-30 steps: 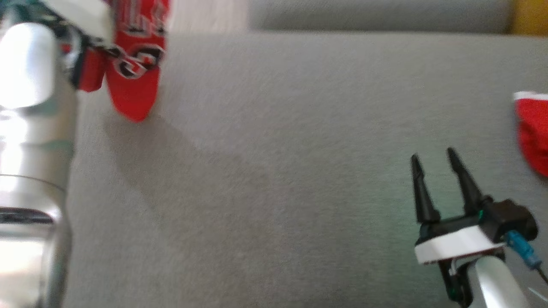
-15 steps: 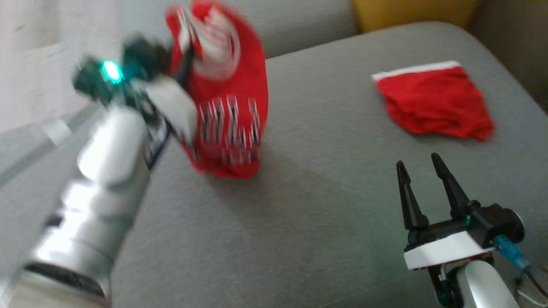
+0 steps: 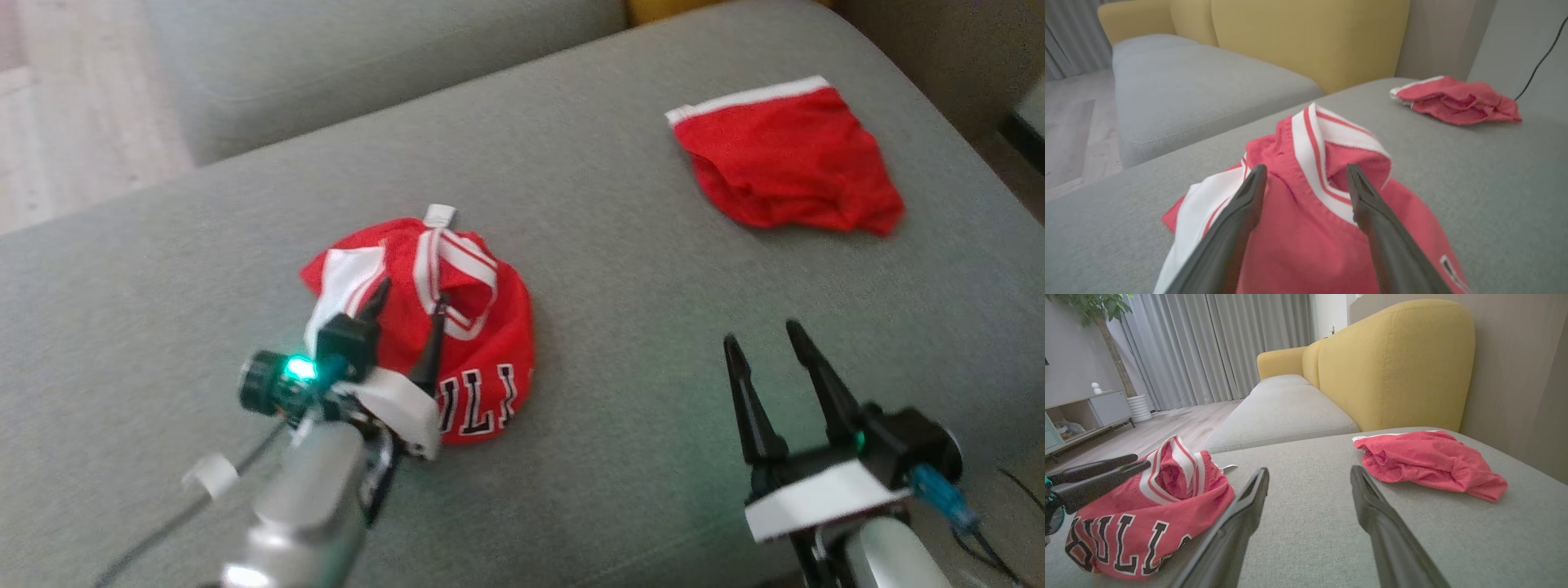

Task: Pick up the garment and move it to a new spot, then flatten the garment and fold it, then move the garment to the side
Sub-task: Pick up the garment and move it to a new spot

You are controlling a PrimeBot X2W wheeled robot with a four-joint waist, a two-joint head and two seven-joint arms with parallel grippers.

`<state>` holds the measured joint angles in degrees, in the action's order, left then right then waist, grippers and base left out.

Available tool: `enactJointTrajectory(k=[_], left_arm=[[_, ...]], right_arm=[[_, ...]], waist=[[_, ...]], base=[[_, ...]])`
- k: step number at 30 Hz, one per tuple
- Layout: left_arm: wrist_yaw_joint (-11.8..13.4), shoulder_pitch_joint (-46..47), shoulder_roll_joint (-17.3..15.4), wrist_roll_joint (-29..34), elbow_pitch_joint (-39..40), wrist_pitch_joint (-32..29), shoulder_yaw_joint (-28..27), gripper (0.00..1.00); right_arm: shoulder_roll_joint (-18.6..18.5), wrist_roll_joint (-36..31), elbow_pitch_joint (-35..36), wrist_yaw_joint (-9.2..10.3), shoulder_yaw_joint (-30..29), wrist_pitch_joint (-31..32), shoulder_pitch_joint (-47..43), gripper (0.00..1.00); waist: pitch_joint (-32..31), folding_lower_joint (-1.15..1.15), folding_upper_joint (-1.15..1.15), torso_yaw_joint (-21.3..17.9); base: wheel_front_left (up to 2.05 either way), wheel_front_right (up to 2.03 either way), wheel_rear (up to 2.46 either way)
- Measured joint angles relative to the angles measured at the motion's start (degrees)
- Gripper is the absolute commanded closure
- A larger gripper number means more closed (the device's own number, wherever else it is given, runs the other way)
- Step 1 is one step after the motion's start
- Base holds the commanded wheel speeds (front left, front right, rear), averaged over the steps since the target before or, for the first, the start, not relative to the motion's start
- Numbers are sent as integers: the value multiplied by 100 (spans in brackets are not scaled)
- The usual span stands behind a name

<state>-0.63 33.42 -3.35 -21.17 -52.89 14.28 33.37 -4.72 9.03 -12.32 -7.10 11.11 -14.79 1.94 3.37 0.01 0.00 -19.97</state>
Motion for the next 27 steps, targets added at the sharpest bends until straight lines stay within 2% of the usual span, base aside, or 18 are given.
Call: enactJointTrajectory(k=[3,8,11,12,20,27], left_arm=[[300,-598,62,64,960,2,-310,0],[537,-1879,54,372,2068,2,-731,0],[472,-2582,41,474,2614,1,-1000,0],[472,-2582,41,474,2614,1,-1000,0],[407,-3841,-37,1060,3626,4,-1848,0],[357,-4354,-31,1300,4010,10,-2274,0]], right_arm=[[-12,5,-2,0,-110,0,-261,0],[-8,4,-32,0,-390,1,-629,0],[16,1,-87,0,-513,1,-739,0],[16,1,-87,0,-513,1,-739,0],[98,-64,-275,0,-844,2,-1179,0],[201,-146,-286,0,-1111,2,-1482,0]], waist=[[-139,-1,0,263],[-402,-1,0,857],[-575,-1,0,1214],[-575,-1,0,1214],[-1087,-2,0,1939],[-1372,-1,0,2354]], base=[[0,0,0],[0,0,0],[0,0,0],[0,0,0],[0,0,0],[0,0,0]])
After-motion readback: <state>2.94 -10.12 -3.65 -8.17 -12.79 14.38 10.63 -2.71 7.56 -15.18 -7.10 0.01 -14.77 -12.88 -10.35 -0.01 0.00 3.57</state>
